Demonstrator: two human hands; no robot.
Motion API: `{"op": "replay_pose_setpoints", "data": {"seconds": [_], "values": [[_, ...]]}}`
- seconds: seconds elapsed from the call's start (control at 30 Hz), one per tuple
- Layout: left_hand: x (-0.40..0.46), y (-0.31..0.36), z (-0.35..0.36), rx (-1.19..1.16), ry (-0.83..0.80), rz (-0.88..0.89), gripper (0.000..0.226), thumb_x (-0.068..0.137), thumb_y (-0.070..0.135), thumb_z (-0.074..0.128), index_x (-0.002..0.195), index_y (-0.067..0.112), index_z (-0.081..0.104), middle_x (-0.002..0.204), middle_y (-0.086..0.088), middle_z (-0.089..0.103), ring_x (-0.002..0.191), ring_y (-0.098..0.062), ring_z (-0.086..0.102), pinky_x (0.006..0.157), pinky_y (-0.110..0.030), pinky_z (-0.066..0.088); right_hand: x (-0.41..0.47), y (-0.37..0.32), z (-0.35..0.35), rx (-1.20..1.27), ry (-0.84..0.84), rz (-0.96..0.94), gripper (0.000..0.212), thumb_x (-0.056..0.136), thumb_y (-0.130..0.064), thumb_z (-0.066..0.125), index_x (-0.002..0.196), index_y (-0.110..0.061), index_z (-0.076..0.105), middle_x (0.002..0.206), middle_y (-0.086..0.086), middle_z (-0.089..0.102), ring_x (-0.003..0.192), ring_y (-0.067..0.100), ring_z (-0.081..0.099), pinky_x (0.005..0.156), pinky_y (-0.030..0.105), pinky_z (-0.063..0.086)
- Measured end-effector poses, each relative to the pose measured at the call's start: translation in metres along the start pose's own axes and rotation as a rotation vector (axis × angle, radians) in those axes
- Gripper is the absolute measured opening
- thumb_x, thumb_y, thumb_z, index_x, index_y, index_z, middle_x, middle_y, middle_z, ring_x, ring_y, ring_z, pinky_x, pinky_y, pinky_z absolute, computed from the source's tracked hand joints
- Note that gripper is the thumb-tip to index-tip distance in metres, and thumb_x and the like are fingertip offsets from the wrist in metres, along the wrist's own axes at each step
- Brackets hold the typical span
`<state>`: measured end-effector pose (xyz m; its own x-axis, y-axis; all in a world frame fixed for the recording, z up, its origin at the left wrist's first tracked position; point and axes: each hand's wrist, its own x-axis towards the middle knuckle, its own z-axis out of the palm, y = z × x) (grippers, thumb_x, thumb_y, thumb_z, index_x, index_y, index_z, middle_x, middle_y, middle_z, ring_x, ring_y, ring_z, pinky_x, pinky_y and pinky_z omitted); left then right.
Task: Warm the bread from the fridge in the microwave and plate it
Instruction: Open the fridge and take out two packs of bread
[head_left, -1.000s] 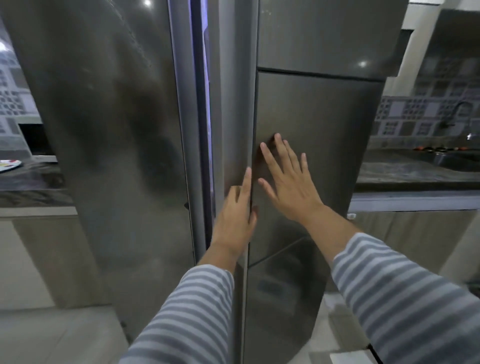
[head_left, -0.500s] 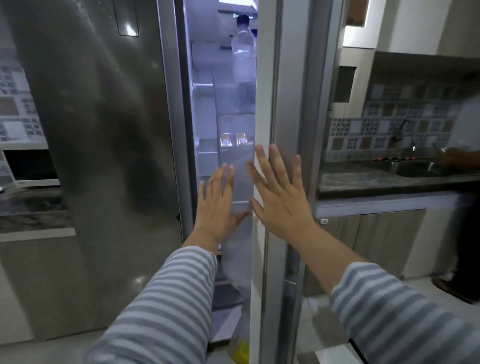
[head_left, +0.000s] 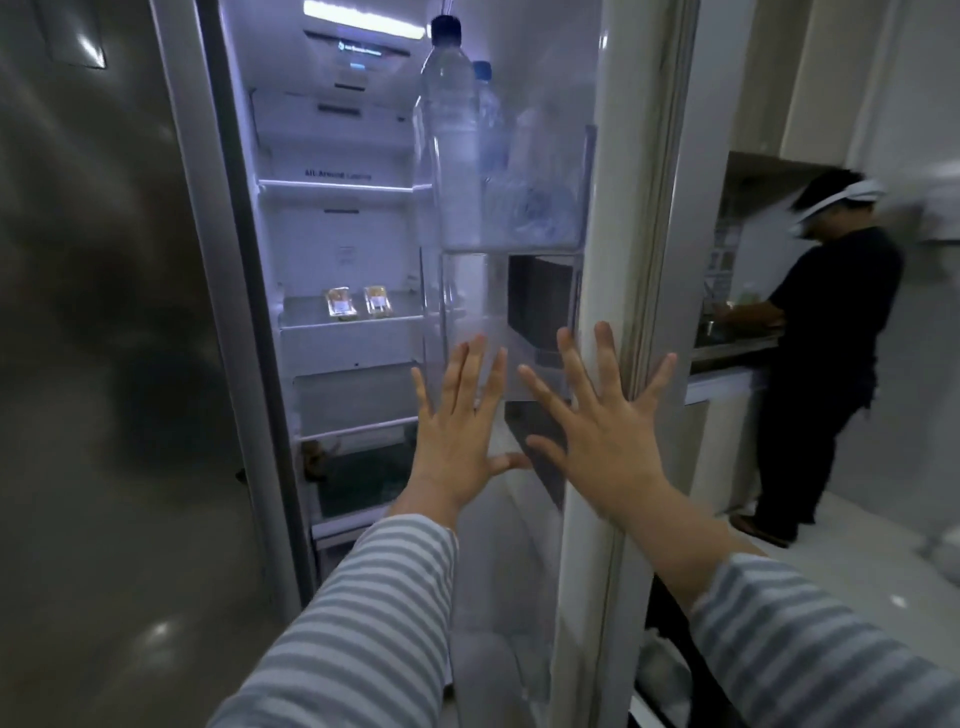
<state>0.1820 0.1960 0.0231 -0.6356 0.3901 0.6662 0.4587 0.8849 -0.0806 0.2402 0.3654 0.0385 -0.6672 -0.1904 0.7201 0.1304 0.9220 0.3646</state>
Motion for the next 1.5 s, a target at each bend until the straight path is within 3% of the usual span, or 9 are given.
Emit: {"op": "replay_pose_setpoints", "data": {"seconds": [0.13,0.3,0.7,0.83,1.0,1.2,1.37,1.43,1.5], "values": [[0.008,0.031,0.006,-0.002,0.033,0.038,0.128,0.065,0.074,0.063,0.149,0.023,-0.018,0.157,-0.005,-0.024,0.144,-0.025,-0.024,0.110,-0.066,-0.009,-0.009,0.038,0.014,0.000,0.031,-0.022,0.086,0.082,-0.071,0.042,0.151,-0.042,0.000,0.161,0.008,-0.007,0.146,0.039,-0.008,0.097,0.082,0.002],[0.016,0.069,0.013,0.010,0.085,0.069,0.128,0.065,0.076,0.061,0.149,0.023,-0.019,0.153,-0.004,-0.034,0.144,-0.026,-0.022,0.109,-0.070,0.001,-0.020,0.073,0.037,0.007,0.026,-0.032,0.089,0.084,-0.068,0.041,0.151,-0.035,-0.007,0.160,0.016,-0.006,0.144,0.045,-0.008,0.105,0.076,0.000],[0.033,0.123,0.028,0.078,0.131,0.064,0.126,0.067,0.077,0.060,0.150,0.022,-0.018,0.152,-0.005,-0.036,0.142,-0.024,-0.029,0.110,-0.069,0.005,-0.033,0.124,0.055,0.006,-0.009,-0.035,0.090,0.086,-0.063,0.039,0.150,-0.031,-0.015,0.158,0.018,-0.011,0.143,0.048,-0.008,0.108,0.069,-0.002],[0.032,0.122,0.026,0.068,0.135,0.070,0.124,0.068,0.076,0.058,0.150,0.022,-0.018,0.152,-0.004,-0.037,0.142,-0.023,-0.028,0.110,-0.069,0.000,-0.033,0.122,0.052,0.028,-0.033,-0.037,0.087,0.088,-0.061,0.041,0.151,-0.030,-0.009,0.158,0.019,-0.006,0.143,0.047,-0.008,0.109,0.070,0.000],[0.016,0.095,0.014,0.077,0.185,0.123,0.095,0.084,0.062,0.051,0.153,0.018,0.003,0.160,-0.007,-0.004,0.148,-0.024,-0.003,0.113,-0.065,0.001,-0.037,0.096,0.037,0.133,0.076,-0.058,0.070,0.095,-0.047,0.040,0.153,-0.024,0.007,0.159,0.016,0.001,0.147,0.037,0.001,0.113,0.066,0.005],[-0.032,0.027,-0.006,0.017,0.138,-0.103,0.073,0.090,0.045,0.036,0.152,0.015,0.013,0.160,-0.007,0.013,0.148,-0.023,0.006,0.116,-0.058,0.002,-0.025,0.014,0.015,0.291,0.150,-0.196,0.059,0.095,-0.036,0.042,0.151,-0.022,0.027,0.159,0.014,0.015,0.147,0.033,0.009,0.113,0.066,0.007],[-0.079,-0.022,-0.018,-0.015,-0.145,-0.278,0.058,0.088,0.035,0.054,0.142,0.017,0.039,0.151,-0.003,0.035,0.146,-0.019,0.015,0.116,-0.053,0.014,-0.031,-0.053,0.016,0.476,-0.088,-0.286,0.064,0.087,-0.028,0.055,0.147,-0.021,0.034,0.160,0.012,0.012,0.148,0.031,0.008,0.114,0.063,0.010],[-0.093,-0.035,-0.018,-0.008,-0.296,-0.358,0.049,0.089,0.039,0.052,0.135,0.021,0.048,0.146,0.000,0.041,0.142,-0.018,0.026,0.114,-0.046,0.022,-0.035,-0.075,0.021,0.599,-0.370,-0.323,0.065,0.093,-0.030,0.054,0.150,-0.027,0.024,0.161,0.007,-0.005,0.148,0.026,-0.005,0.117,0.056,0.006],[-0.105,-0.046,-0.021,-0.033,-0.462,-0.439,0.044,0.090,0.043,0.050,0.130,0.025,0.054,0.137,0.000,0.051,0.129,-0.020,0.043,0.105,-0.040,0.036,-0.035,-0.093,0.030,0.686,-0.680,-0.328,0.062,0.095,-0.035,0.051,0.150,-0.031,0.022,0.161,0.004,-0.006,0.148,0.025,-0.004,0.118,0.051,0.010]]}}
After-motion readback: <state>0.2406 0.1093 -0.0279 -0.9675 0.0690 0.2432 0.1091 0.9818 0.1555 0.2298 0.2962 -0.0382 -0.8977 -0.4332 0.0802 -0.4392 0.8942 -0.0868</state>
